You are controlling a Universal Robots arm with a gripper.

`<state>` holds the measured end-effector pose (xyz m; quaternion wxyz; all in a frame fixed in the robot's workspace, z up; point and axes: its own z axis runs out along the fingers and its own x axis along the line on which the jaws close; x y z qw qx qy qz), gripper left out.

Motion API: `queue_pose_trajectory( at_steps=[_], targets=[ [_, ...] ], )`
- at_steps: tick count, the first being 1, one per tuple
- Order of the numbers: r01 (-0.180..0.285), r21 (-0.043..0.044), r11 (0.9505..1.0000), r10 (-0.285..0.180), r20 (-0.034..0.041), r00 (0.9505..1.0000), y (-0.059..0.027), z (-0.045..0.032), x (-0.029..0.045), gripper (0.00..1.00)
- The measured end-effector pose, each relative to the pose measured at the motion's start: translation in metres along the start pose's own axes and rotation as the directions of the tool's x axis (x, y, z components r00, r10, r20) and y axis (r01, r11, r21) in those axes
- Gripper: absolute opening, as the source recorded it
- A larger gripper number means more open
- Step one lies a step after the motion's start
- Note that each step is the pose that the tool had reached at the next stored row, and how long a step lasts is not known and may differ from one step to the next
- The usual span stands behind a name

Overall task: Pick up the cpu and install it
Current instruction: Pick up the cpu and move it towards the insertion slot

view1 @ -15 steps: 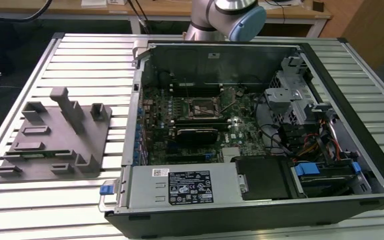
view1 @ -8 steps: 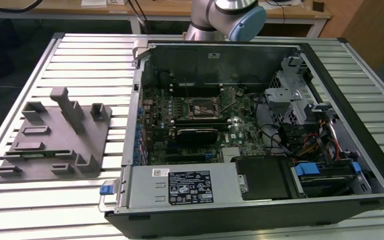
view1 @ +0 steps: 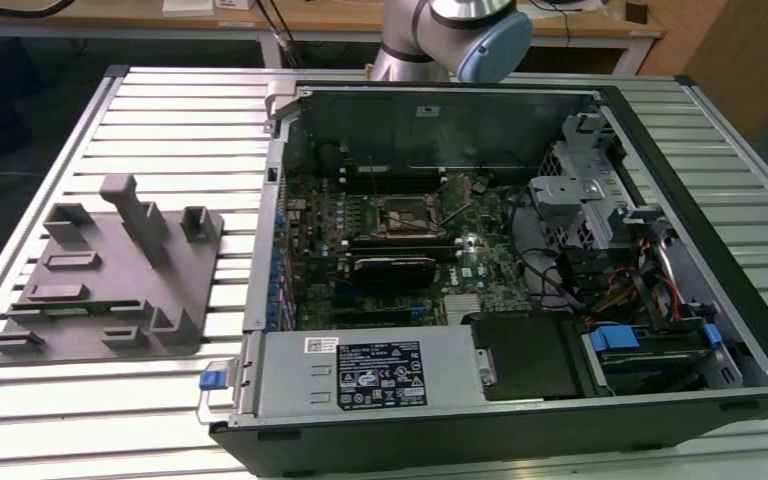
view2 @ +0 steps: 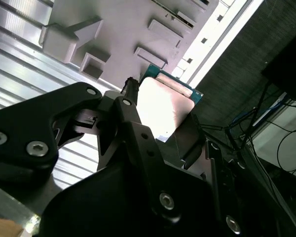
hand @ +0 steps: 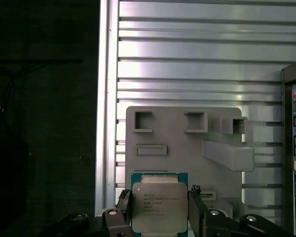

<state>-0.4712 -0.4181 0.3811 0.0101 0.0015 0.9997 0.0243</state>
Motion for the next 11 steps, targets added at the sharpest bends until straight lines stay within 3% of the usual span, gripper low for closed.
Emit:
queue_pose_trajectory(
  at_steps=[5,11],
  targets=[
    [0.0,0.0,1.0,0.0,0.0,1.0,0.0,0.0,-0.003,0.54],
    [0.0,0.0,1.0,0.0,0.0,1.0,0.0,0.0002,-0.012,0.54]
  ],
)
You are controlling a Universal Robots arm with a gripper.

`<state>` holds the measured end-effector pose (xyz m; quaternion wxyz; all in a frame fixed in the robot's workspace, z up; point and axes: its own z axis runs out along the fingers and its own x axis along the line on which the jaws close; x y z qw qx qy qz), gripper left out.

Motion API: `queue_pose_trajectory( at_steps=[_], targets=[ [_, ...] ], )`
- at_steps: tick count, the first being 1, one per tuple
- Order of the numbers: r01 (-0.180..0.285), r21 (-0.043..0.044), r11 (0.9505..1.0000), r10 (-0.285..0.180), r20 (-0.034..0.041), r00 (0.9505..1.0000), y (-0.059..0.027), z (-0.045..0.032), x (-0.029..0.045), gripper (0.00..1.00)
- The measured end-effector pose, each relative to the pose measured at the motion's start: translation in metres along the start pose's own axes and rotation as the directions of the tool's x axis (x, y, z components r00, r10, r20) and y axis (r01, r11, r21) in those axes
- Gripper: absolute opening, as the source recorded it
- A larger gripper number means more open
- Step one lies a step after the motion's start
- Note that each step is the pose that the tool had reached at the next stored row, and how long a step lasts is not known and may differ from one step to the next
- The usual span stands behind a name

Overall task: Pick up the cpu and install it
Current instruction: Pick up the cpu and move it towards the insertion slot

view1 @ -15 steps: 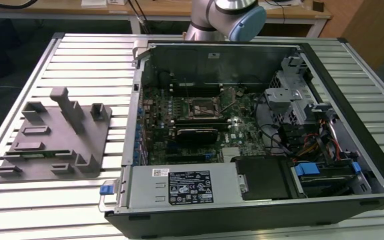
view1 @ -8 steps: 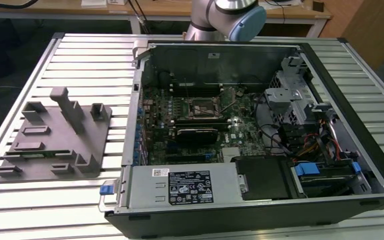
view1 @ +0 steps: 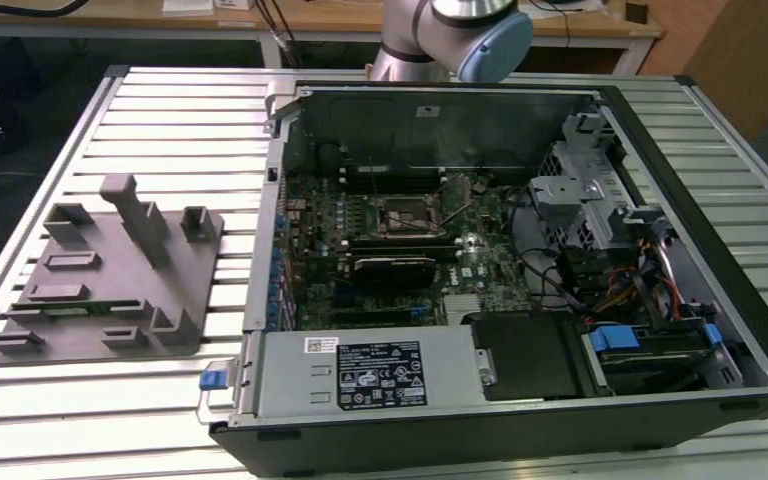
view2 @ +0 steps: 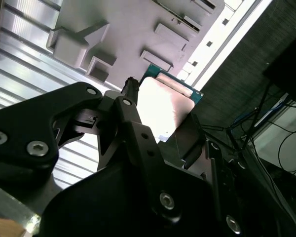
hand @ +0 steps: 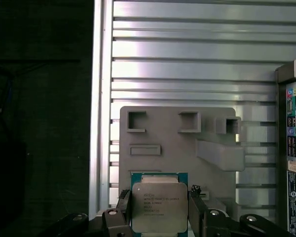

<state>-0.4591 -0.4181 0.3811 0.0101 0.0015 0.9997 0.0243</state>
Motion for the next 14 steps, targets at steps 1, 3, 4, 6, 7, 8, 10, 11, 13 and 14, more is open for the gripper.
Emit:
queue_pose_trajectory(
  at_steps=[1,3,4,6,7,8,10,11,13,14],
  targets=[
    [0.0,0.0,1.0,0.0,0.0,1.0,0.0,0.0001,-0.0016,0.54],
    [0.0,0.0,1.0,0.0,0.0,1.0,0.0,0.0001,-0.0046,0.54],
    [0.0,0.0,1.0,0.0,-0.0001,1.0,0.0,0.0001,-0.0063,0.54],
    [0.0,-0.0001,1.0,0.0,0.0,1.0,0.0,0.0002,-0.0104,0.54],
    [0.0,-0.0002,1.0,0.0,0.0,1.0,0.0,0.0003,-0.0126,0.54],
    [0.0,-0.0003,1.0,0.0,0.0,1.0,0.0,0.0003,-0.0148,0.54],
    [0.0,-0.0006,1.0,0.0,0.0,1.0,0.0,0.0004,-0.0194,0.54],
    [0.0,-0.0008,1.0,0.0,0.0,1.0,0.0,0.0004,-0.0216,0.54],
    [0.0,-0.0016,1.0,0.0,0.0,1.0,0.0,0.0005,-0.0262,0.54],
    [0.0,-0.0021,1.0,0.0,0.0,1.0,0.0001,0.0006,-0.0285,0.54]
  ],
)
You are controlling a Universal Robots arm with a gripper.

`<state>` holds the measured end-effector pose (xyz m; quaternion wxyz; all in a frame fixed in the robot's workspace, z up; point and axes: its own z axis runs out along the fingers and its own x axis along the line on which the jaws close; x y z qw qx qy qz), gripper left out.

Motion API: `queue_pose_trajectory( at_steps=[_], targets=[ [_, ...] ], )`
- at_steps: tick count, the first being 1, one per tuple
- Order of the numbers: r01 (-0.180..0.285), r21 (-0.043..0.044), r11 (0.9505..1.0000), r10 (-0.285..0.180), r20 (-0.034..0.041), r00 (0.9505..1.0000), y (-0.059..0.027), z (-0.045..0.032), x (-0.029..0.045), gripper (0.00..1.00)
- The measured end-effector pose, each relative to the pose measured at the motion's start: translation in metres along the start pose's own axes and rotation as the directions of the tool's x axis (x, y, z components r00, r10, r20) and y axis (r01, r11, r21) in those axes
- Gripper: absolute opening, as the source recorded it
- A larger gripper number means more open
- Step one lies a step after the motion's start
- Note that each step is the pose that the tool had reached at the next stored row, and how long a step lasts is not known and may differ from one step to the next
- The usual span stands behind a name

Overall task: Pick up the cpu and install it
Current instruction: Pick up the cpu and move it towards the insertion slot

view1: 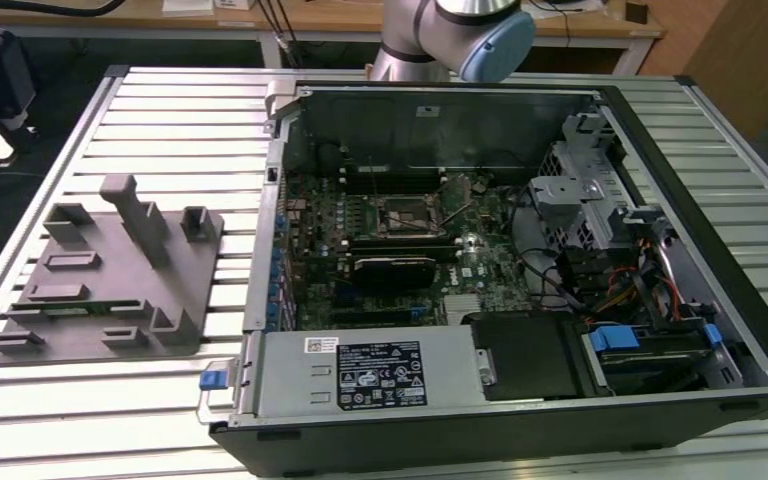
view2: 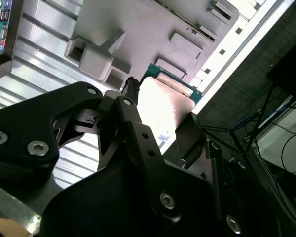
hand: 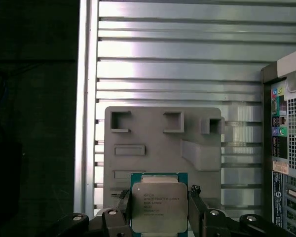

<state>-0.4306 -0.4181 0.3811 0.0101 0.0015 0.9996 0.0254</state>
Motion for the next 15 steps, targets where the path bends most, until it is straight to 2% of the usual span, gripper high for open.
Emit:
queue_pose_trajectory(
  at_steps=[15],
  targets=[
    [0.0,-0.0144,0.9999,0.0,0.0,1.0,0.0001,0.0004,-0.0293,0.54]
  ],
)
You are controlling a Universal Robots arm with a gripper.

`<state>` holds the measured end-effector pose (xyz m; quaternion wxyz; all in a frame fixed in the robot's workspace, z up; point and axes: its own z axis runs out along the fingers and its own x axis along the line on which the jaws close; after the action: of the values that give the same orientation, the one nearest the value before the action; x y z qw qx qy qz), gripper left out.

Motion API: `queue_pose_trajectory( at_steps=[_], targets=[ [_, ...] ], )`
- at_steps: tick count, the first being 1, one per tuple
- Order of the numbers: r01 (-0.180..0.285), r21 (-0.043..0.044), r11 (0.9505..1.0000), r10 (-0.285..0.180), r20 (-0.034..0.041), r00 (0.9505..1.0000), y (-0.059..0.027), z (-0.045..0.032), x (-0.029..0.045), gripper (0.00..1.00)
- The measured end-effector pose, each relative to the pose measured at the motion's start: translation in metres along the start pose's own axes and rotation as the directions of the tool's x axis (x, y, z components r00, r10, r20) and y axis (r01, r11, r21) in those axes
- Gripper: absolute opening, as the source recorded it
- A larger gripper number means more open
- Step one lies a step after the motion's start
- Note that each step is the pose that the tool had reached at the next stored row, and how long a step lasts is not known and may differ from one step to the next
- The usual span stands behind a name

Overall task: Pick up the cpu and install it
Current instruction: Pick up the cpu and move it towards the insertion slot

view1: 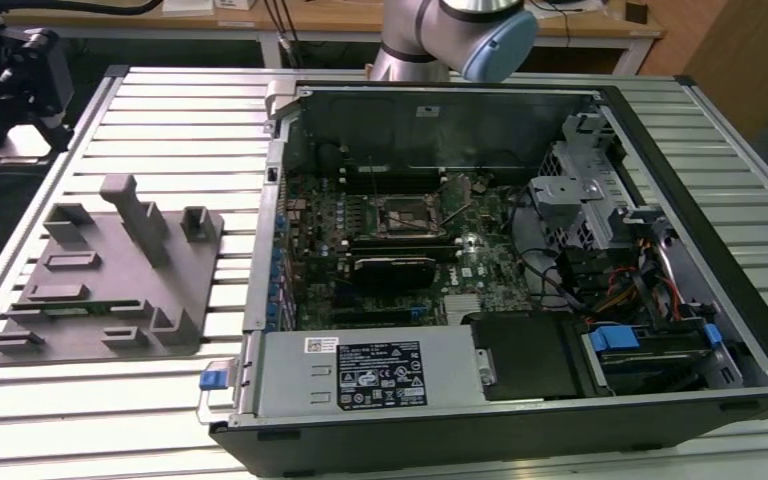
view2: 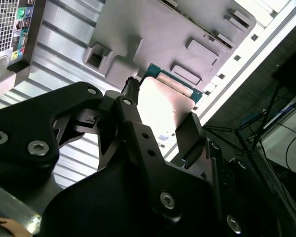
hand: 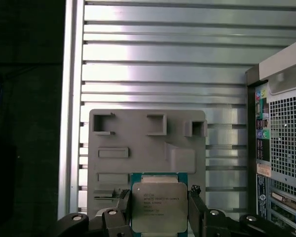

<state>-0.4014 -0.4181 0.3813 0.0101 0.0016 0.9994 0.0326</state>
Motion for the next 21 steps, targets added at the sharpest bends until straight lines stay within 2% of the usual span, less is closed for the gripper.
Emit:
queue_pose_trajectory(
  at_steps=[21],
  targets=[
    [-0.001,-0.0345,0.9994,0.001,-0.0001,1.0,0.0002,-0.0001,-0.0475,0.54]
  ],
)
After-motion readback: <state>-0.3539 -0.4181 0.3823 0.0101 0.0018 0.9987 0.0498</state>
